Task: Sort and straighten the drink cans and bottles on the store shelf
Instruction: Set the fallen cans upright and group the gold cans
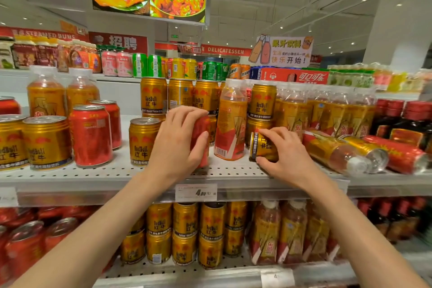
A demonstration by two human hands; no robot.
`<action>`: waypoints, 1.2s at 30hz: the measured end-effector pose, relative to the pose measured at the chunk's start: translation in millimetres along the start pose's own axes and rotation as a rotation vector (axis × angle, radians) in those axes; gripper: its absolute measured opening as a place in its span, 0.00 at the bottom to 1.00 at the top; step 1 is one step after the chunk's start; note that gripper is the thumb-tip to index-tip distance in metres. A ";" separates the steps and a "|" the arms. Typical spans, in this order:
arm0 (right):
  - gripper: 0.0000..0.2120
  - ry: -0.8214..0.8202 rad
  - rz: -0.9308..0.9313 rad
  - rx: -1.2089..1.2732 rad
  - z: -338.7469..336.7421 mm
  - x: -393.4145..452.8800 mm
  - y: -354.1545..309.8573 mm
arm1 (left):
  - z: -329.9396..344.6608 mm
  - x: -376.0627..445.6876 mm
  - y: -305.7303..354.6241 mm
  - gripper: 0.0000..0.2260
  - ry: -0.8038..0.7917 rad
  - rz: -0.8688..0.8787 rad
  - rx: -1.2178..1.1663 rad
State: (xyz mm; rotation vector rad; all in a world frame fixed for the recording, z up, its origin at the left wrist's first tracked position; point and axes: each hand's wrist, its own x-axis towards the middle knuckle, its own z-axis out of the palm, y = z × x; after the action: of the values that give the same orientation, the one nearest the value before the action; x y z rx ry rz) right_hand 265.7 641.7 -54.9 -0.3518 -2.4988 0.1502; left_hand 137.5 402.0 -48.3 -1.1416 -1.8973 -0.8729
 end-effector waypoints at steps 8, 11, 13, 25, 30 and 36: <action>0.33 -0.049 -0.080 0.080 -13.6 -1.2 9.9 | 5.4 -0.7 0.6 0.18 0.048 -0.032 -0.036; 0.34 0.000 -0.101 0.220 -18.9 -4.7 3.7 | 5.6 -0.9 1.2 0.18 0.050 -0.040 -0.033; 0.33 0.074 -0.105 0.293 -24.1 -4.2 -1.5 | 5.9 -1.4 1.8 0.18 0.049 -0.044 -0.033; 0.21 0.153 -0.068 0.521 3.1 0.4 -27.8 | 5.7 -2.8 2.3 0.18 0.052 -0.037 -0.037; 0.36 0.140 -0.005 0.543 8.7 -4.4 -33.2 | 6.4 -6.0 2.6 0.21 0.049 -0.020 -0.050; 0.46 0.028 0.145 0.617 6.7 -24.5 -34.2 | -5.6 -13.7 -0.4 0.29 -0.061 -0.044 -0.110</action>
State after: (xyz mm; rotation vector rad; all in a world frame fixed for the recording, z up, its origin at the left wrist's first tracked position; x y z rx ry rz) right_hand 273.6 601.8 -67.5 -0.2676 -2.2543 0.9372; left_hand 143.1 391.6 -57.3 -1.2083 -1.9510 -0.9870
